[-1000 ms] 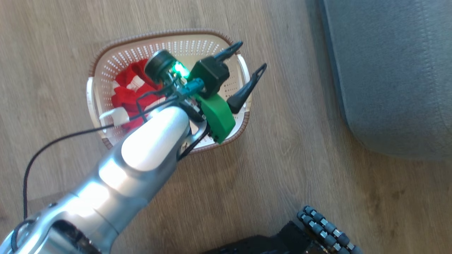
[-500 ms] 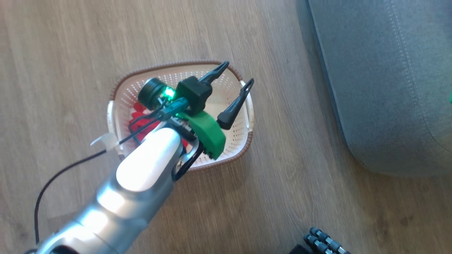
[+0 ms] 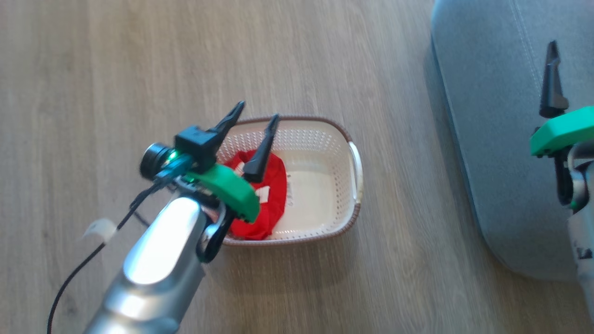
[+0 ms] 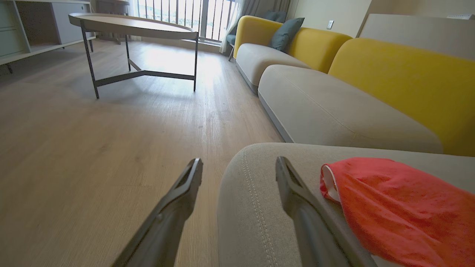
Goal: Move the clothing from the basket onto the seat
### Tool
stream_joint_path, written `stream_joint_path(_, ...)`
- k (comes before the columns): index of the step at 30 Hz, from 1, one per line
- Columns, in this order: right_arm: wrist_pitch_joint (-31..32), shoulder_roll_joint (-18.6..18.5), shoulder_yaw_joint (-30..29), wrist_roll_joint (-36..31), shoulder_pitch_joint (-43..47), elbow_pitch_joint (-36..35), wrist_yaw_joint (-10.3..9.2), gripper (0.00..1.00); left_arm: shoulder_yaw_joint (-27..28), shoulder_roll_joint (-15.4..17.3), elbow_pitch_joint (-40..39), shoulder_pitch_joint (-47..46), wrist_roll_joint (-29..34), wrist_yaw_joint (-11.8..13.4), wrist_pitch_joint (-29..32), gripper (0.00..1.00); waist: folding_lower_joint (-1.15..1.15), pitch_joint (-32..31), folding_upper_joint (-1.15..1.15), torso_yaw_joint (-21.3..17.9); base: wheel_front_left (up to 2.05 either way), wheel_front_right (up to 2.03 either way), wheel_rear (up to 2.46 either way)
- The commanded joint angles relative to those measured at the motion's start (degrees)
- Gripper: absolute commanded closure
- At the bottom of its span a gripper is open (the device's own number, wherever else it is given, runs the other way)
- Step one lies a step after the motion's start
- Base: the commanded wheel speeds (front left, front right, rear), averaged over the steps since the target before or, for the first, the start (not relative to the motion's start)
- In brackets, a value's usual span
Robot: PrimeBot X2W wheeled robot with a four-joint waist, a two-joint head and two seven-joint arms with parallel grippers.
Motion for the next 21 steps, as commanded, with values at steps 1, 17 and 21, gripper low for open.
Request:
stream_joint_path(1,-0.3,0.1,1.3,0.8,1.5,-2.5,0.40,0.00,4.2,1.4,-2.4,1.0,0.8,0.6,-0.3,0.00,0.00,-2.7,0.00,2.1,0.00,0.00,0.00)
stream_joint_path(17,-0.3,4.4,6.5,2.8,6.9,-6.0,0.40,0.00,25.4,1.1,-9.9,15.3,7.7,5.4,-0.3,0.00,0.00,-9.2,0.00,5.1,0.00,0.00,0.00)
stream_joint_path(21,-0.3,5.5,6.6,2.8,8.4,-6.1,0.40,0.00,29.2,0.4,-11.5,18.3,9.3,5.3,-0.3,0.00,0.00,-10.6,0.00,5.2,0.00,0.00,0.00)
